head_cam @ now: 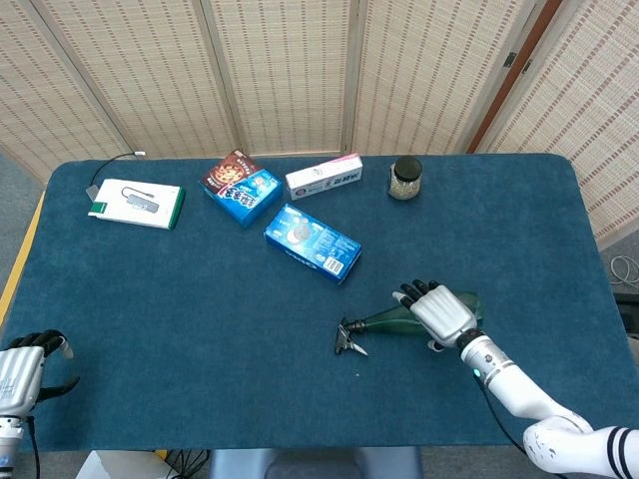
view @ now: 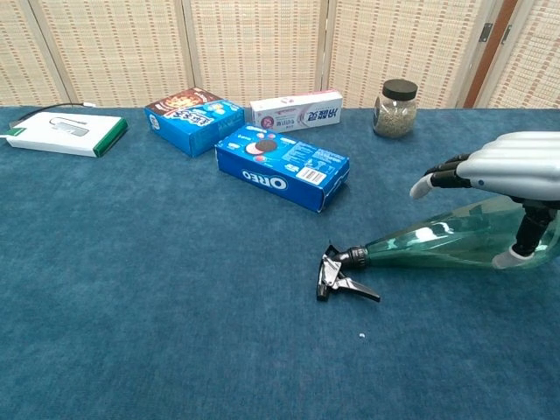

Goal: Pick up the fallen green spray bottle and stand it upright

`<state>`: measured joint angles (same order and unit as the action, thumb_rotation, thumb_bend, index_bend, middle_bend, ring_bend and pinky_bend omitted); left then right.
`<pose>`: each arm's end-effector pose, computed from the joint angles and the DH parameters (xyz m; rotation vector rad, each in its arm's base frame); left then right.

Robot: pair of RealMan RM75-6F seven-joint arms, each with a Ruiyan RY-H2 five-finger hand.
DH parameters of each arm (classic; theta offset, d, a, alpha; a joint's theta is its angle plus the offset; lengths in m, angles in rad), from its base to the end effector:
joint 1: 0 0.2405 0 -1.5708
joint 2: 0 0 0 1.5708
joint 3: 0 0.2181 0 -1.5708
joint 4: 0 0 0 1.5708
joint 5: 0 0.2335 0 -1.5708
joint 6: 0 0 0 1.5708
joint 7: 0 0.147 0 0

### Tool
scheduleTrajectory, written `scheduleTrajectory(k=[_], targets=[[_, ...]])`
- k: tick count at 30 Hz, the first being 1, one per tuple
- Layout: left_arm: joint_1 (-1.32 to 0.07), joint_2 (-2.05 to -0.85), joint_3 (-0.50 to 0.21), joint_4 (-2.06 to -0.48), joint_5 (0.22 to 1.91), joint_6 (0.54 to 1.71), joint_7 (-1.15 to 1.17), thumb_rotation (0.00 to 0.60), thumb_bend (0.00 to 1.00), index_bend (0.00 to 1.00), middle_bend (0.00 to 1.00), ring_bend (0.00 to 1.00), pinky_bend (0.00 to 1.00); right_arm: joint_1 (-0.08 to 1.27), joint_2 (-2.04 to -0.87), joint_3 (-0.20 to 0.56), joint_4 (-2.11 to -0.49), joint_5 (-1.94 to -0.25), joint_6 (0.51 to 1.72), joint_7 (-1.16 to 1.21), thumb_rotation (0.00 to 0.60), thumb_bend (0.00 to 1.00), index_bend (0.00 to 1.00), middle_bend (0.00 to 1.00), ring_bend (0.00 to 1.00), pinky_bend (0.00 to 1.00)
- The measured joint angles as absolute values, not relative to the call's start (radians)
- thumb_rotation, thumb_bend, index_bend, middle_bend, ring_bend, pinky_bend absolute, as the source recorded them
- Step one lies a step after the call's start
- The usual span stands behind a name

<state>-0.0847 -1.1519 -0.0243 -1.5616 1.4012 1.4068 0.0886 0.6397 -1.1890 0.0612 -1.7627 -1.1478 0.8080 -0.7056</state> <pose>-0.3132 0.1763 0.1084 -1.3887 -0.9408 -0.7150 -0.1755 -0.2768 0.0070 2.1416 -0.6215 0.4431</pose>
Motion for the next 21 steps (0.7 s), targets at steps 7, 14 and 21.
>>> scheduleTrajectory(k=[7, 14, 21], targets=[[-0.08, -1.155, -0.022, -1.554, 1.399, 1.405, 0.079, 0.6, 0.0, 0.54, 0.39, 0.35, 0.36, 0.694, -1.227, 0.05, -1.735, -1.075, 0.788, -0.751, 0.6, 0.0, 0.16, 0.18, 0.13, 0.28], [-0.075, -1.158, -0.02, -1.542, 1.395, 1.403, 0.065, 0.6, 0.0, 0.54, 0.39, 0.35, 0.37, 0.744, -1.265, 0.033, -1.713, -1.008, 0.776, -0.777, 0.6, 0.0, 0.16, 0.22, 0.15, 0.28], [-0.07, -1.159, -0.018, -1.536, 1.396, 1.404, 0.056, 0.6, 0.0, 0.54, 0.39, 0.35, 0.37, 0.787, -1.294, 0.015, -1.692, -0.959, 0.769, -0.79, 0.6, 0.0, 0.18, 0.26, 0.2, 0.28]])
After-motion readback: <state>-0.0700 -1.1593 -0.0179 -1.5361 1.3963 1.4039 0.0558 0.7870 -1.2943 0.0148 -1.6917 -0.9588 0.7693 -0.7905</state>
